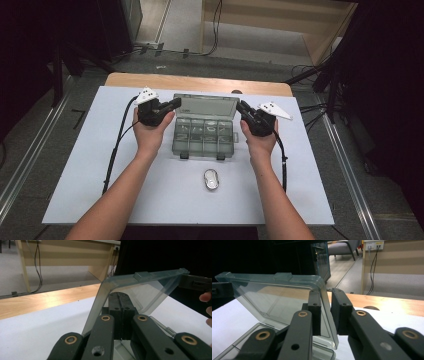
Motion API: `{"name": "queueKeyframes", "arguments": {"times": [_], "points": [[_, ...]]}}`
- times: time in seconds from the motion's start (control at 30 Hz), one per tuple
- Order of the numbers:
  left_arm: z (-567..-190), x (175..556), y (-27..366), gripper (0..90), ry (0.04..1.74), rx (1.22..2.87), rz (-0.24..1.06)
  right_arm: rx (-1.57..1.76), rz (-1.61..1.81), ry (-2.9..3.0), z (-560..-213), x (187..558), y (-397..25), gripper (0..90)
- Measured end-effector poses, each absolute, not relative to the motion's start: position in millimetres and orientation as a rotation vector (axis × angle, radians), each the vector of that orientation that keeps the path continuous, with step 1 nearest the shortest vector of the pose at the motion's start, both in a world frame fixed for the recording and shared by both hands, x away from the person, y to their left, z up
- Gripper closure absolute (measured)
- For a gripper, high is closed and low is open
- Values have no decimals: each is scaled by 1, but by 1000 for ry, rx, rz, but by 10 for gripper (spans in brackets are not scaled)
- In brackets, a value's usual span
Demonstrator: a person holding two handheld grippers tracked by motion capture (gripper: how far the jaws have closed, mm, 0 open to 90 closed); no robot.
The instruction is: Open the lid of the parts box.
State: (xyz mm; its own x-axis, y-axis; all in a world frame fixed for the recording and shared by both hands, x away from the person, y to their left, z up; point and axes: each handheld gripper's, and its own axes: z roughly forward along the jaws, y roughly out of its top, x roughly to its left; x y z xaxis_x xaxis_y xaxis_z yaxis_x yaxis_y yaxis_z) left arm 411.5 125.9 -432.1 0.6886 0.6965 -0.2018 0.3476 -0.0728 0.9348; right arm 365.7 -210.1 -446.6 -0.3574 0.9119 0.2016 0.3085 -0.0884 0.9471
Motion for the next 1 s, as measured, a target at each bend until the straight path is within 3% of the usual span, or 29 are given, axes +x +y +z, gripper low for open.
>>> {"name": "queueKeyframes", "arguments": {"times": [0.2, 0.33, 0.53, 0.6, 0.63, 0.8, 1.0], "points": [[-435, 402, 132, 875, 837, 1697, 356, 1346, 1466, 1647, -444, 366, -208, 827], [-442, 395, 142, 716, 850, 1666, 361, 1359, 1443, 1640, -442, 367, -206, 837], [-454, 405, 145, 316, 959, 1667, 401, 1380, 1458, 1626, -443, 370, -206, 836], [-457, 411, 145, 121, 1000, 1672, 388, 1387, 1461, 1619, -442, 372, -205, 836], [-458, 414, 145, 102, 1001, 1676, 363, 1393, 1461, 1619, -442, 373, -205, 836], [-465, 426, 142, 111, 1005, 1707, 307, 1396, 1453, 1619, -442, 377, -206, 841], [-472, 433, 132, 456, 1034, 1764, 389, 1414, 1465, 1622, -441, 383, -207, 842]]}}
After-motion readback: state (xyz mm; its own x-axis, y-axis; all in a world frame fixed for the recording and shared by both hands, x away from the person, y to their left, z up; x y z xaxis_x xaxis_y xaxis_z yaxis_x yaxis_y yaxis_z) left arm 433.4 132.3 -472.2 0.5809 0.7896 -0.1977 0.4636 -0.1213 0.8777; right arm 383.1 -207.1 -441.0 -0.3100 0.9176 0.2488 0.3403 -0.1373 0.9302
